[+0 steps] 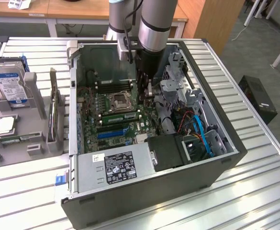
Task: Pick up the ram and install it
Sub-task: 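Press down the ram until it locks into place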
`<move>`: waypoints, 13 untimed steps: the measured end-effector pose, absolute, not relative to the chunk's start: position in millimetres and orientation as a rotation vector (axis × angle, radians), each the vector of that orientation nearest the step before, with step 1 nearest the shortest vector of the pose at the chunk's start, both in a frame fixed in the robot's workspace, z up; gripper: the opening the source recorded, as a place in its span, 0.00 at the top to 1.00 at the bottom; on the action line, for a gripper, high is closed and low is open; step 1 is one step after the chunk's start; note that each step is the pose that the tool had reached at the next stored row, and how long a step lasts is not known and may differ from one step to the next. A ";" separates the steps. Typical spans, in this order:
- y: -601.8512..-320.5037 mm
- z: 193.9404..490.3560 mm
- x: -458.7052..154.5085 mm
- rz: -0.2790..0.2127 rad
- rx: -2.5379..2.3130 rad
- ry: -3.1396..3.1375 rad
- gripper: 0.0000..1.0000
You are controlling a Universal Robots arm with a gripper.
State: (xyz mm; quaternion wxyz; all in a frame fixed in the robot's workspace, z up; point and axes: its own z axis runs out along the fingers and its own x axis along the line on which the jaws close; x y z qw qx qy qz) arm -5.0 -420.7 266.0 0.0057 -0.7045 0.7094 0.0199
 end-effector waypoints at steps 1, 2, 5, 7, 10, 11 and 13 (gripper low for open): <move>-420.7 264.6 -5.0 0.062 -2.205 2.221 0.89; -420.7 263.2 -5.0 0.062 -2.205 2.221 0.89; -420.7 258.9 -5.0 0.062 -2.205 2.220 0.89; -420.7 256.5 -5.0 0.062 -2.205 2.221 0.89; -420.7 253.4 -5.0 0.062 -2.205 2.221 0.89; -420.7 253.0 -5.0 0.062 -2.205 2.221 0.89; -420.7 253.0 -5.0 0.062 -2.205 2.221 0.89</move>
